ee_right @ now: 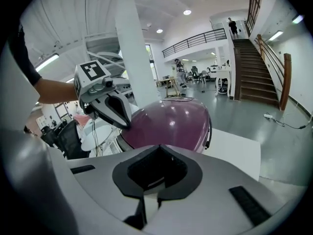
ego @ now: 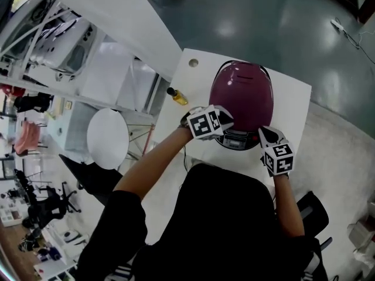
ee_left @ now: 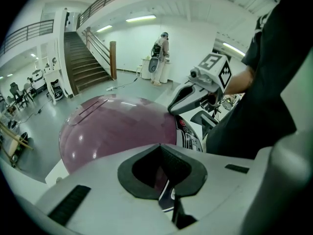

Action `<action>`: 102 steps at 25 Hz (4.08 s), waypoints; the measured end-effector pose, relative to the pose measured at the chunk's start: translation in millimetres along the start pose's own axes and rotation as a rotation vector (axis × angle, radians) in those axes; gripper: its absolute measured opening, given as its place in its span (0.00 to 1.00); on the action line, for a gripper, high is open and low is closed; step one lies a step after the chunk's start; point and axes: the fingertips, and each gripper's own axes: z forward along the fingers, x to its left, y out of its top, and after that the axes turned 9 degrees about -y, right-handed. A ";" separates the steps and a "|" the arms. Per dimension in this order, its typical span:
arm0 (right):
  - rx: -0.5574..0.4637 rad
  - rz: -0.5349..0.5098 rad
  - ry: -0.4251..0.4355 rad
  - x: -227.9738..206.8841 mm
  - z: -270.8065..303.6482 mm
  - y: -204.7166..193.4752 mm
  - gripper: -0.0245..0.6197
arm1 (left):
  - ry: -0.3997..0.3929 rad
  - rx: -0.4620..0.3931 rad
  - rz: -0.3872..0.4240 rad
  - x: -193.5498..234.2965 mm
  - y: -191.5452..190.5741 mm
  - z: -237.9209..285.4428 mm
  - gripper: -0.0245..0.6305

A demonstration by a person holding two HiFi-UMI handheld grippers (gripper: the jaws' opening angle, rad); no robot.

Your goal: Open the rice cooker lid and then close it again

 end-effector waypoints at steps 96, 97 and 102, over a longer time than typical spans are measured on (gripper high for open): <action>-0.487 0.063 -0.432 268.3 -339.1 -87.8 0.04 | 0.614 -0.915 -0.190 -374.5 -157.0 -206.6 0.04; -0.485 0.067 -0.430 268.2 -338.0 -88.3 0.04 | 0.615 -0.916 -0.190 -374.7 -155.7 -207.1 0.04; -0.477 0.067 -0.408 272.6 -334.9 -88.1 0.04 | 0.627 -0.920 -0.197 -376.6 -154.6 -208.6 0.04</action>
